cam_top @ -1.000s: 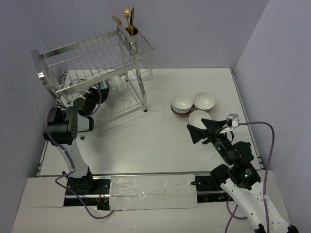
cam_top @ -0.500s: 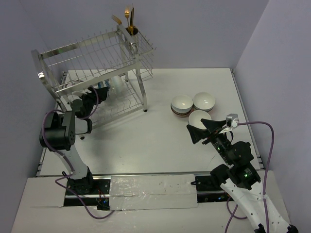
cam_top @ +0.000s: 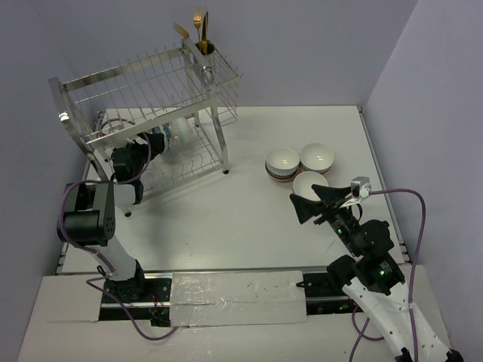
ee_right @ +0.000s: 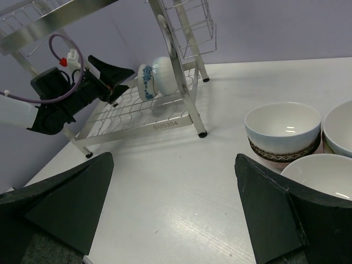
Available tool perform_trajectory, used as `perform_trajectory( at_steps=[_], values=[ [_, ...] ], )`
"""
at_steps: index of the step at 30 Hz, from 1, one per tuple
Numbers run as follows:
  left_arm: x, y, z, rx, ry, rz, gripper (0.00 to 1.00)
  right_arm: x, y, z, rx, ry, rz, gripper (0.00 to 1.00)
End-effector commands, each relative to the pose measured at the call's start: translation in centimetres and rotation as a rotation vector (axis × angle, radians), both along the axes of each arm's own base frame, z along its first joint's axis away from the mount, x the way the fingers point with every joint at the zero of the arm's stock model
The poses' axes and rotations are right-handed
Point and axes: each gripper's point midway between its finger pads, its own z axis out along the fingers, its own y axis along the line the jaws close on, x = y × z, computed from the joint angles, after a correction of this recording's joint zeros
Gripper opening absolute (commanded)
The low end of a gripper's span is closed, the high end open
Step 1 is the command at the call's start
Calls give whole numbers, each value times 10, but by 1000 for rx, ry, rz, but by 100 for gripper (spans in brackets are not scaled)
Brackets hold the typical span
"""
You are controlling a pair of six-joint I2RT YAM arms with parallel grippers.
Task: Load the bowls into the dish rack
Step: Pick up the bowl from the bowl.
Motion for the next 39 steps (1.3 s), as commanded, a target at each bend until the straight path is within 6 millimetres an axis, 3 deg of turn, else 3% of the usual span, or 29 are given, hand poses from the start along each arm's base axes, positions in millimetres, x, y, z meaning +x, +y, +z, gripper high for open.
perform_trajectory(
  at_steps=[1, 11, 15, 22, 29, 39],
  values=[
    [8, 1, 15, 73, 15, 52, 99, -3, 2, 12, 12, -55, 17, 98],
    [3, 3, 23, 114, 119, 168, 99, -1, 1, 10, 8, -48, 5, 99],
    [-3, -6, 24, 140, 150, 160, 99, 0, -1, 12, 13, -40, -10, 99],
    [-22, -9, 11, 152, 247, 203, 99, 2, -6, 10, 20, -11, -35, 100],
    [-40, -10, 16, 157, 280, 228, 99, 2, -5, 13, 16, -1, -34, 100],
    [-71, -31, 20, 143, 375, 87, 99, 19, -25, -7, 23, 146, -190, 100]
  ],
)
